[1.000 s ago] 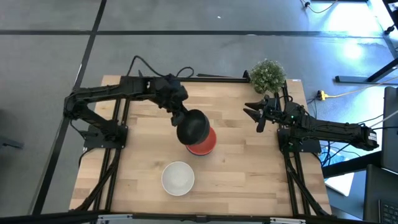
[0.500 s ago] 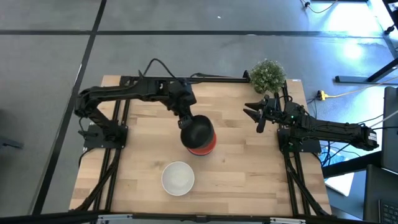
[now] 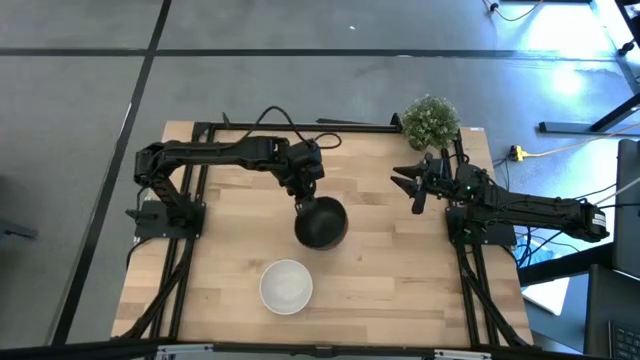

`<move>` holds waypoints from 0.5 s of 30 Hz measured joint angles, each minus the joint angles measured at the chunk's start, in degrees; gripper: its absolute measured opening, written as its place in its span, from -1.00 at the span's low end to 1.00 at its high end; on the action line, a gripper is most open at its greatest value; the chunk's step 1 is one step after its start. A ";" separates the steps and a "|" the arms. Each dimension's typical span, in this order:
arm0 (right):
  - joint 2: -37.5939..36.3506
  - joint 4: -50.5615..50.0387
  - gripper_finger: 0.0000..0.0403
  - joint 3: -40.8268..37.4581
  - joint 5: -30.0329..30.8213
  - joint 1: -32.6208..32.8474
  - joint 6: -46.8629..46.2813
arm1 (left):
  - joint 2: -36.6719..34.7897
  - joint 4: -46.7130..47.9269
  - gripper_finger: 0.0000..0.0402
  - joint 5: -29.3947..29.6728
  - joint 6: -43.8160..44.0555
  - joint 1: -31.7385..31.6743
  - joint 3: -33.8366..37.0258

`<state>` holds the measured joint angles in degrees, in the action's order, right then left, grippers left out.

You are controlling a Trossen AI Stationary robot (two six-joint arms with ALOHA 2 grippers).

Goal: Nest bowls inside each other
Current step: Stack the black bowl on top of the orange bowl

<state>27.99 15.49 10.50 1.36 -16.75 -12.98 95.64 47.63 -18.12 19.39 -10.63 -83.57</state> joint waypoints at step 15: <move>0.00 -0.18 -0.21 0.00 0.01 -0.02 0.70 | 0.76 -0.43 -0.99 3.64 2.77 0.34 0.00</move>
<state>27.99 15.31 10.50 1.37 -16.78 -12.28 96.40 47.19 -14.48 22.15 -10.28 -83.57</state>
